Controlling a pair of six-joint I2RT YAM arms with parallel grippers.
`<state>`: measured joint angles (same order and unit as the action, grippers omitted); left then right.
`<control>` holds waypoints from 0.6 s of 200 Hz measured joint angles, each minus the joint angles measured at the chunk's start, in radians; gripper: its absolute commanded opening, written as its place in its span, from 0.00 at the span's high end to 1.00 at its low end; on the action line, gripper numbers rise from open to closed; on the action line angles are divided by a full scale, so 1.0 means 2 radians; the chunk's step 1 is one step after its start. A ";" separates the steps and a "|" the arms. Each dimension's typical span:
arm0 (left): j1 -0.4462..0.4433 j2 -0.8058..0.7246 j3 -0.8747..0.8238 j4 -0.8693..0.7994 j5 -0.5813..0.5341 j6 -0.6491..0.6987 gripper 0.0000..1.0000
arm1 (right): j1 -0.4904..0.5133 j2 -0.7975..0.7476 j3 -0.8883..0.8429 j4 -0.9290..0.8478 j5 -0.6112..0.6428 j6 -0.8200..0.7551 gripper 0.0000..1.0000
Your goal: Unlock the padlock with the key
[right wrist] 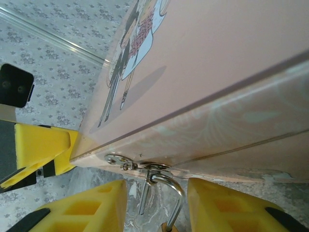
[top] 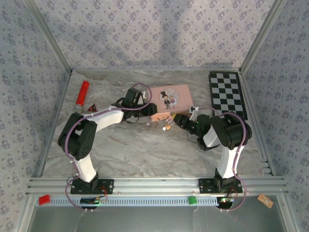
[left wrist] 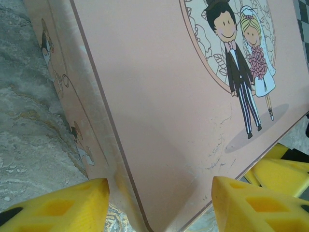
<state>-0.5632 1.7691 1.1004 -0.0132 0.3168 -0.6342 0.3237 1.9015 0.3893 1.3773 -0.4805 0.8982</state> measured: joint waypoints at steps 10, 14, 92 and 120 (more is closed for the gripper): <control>0.000 0.000 0.000 0.000 -0.001 -0.002 0.42 | 0.001 0.002 0.000 0.004 -0.002 0.000 0.61; 0.000 0.000 0.000 0.000 -0.001 -0.002 0.42 | 0.002 0.003 0.000 0.005 -0.003 0.000 0.61; 0.000 0.000 0.000 -0.001 -0.002 -0.003 0.42 | 0.013 0.008 0.000 0.010 -0.003 -0.002 0.54; 0.000 0.000 0.000 -0.001 -0.002 -0.003 0.42 | 0.016 0.012 0.000 0.015 0.001 -0.007 0.58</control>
<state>-0.5629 1.7691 1.1004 -0.0151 0.3134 -0.6407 0.3565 1.9263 0.3885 1.4071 -0.4782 0.8837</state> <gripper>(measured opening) 0.583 0.435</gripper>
